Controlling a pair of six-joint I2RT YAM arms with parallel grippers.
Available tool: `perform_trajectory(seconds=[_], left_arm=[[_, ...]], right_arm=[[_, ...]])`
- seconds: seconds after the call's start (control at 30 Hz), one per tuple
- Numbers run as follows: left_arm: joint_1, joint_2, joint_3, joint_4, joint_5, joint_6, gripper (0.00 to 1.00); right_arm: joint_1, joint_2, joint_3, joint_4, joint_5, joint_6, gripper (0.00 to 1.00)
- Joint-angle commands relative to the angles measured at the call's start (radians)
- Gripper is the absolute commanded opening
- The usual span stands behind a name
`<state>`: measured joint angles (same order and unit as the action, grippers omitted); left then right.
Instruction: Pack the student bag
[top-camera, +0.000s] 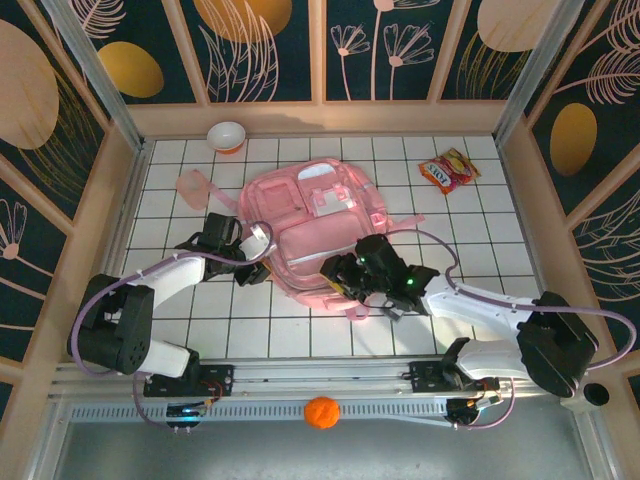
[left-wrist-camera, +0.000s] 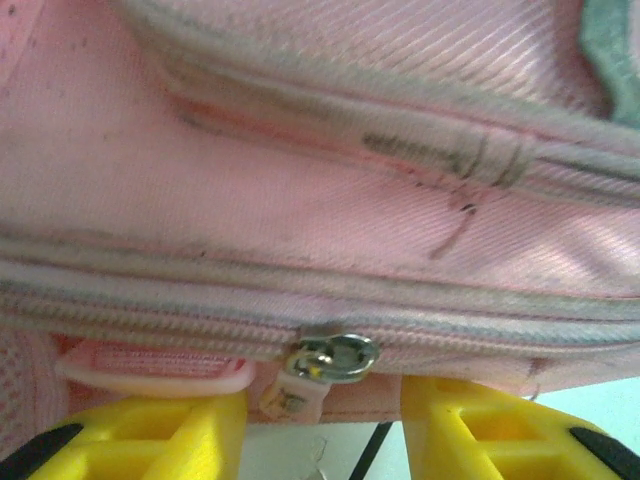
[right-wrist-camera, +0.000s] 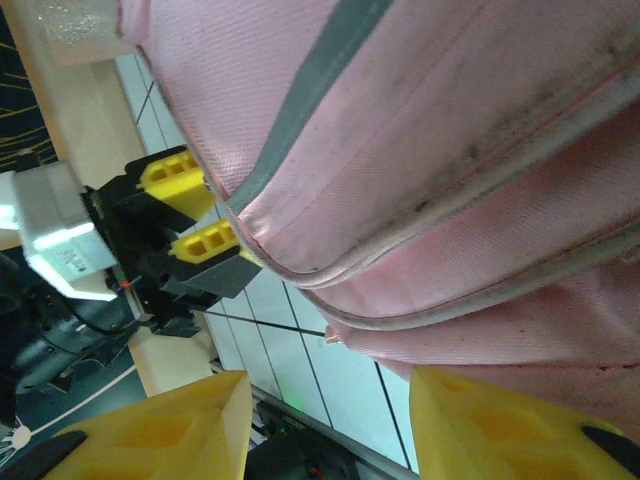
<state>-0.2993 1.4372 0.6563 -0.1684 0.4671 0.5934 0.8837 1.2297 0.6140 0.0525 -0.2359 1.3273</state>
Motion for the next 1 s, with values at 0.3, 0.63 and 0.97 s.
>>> perform_trajectory(seconds=[0.3, 0.63, 0.97], left_arm=[[0.003, -0.05, -0.014, -0.072, 0.222, 0.155, 0.24], [0.003, -0.055, -0.05, 0.017, 0.212, 0.009, 0.11], [0.0, -0.042, -0.067, 0.098, 0.168, -0.067, 0.33]], right_arm=[[0.008, 0.042, -0.014, 0.093, -0.024, 0.044, 0.45], [0.008, 0.074, -0.065, 0.184, 0.019, 0.099, 0.45], [0.008, 0.093, -0.039, 0.156, 0.027, 0.083, 0.45]])
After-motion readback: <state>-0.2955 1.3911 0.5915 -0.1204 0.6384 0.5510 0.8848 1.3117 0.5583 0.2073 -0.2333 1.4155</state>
